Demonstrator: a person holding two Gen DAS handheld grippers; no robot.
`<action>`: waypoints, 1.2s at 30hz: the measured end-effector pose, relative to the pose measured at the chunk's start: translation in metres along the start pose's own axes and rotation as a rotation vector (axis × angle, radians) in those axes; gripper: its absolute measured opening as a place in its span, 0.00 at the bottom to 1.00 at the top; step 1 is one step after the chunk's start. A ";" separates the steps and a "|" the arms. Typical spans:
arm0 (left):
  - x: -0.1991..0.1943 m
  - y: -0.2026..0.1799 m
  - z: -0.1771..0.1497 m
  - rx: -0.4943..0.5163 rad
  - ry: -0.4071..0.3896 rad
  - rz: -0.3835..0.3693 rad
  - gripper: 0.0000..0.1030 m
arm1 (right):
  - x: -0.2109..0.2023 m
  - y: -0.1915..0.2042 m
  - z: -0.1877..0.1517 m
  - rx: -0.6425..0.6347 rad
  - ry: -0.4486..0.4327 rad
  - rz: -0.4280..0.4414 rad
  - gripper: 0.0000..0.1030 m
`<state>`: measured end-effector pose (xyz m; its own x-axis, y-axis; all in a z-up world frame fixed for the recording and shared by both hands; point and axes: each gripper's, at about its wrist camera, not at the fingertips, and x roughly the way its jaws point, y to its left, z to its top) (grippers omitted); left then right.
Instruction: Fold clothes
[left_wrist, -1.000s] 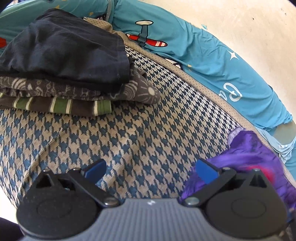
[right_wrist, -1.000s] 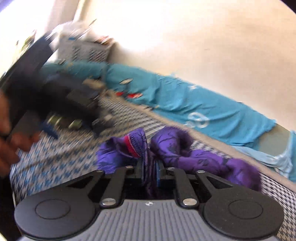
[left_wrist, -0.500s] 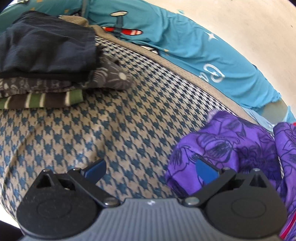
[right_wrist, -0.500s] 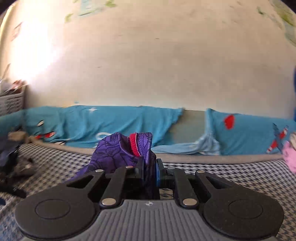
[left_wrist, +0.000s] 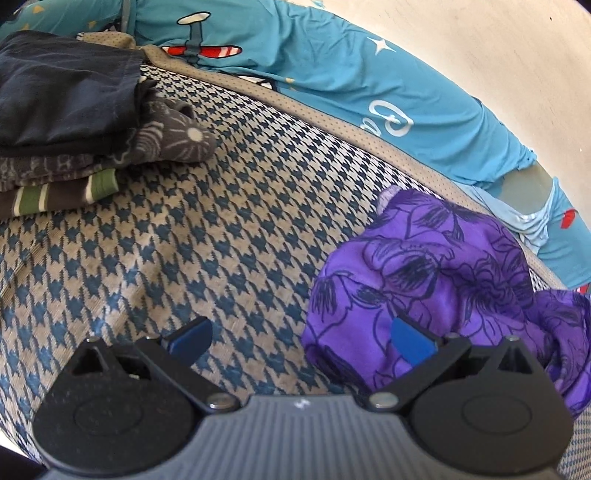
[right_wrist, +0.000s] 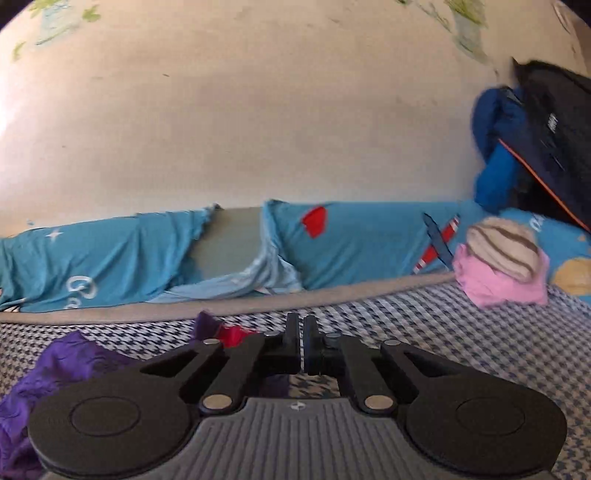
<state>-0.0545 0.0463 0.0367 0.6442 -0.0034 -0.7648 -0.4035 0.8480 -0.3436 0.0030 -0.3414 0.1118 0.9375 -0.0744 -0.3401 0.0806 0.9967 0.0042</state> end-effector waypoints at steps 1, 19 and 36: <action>0.001 -0.001 0.000 0.003 0.003 0.002 1.00 | 0.000 -0.008 -0.001 0.027 0.016 0.000 0.04; 0.008 -0.004 -0.005 0.038 0.003 0.090 1.00 | -0.049 0.074 -0.018 -0.214 0.022 0.577 0.29; 0.010 0.010 -0.003 0.008 0.021 0.102 1.00 | -0.079 0.157 -0.094 -0.744 0.002 0.816 0.62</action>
<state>-0.0543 0.0532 0.0242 0.5859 0.0725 -0.8071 -0.4611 0.8488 -0.2585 -0.0909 -0.1759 0.0507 0.6156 0.6137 -0.4944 -0.7867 0.5161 -0.3389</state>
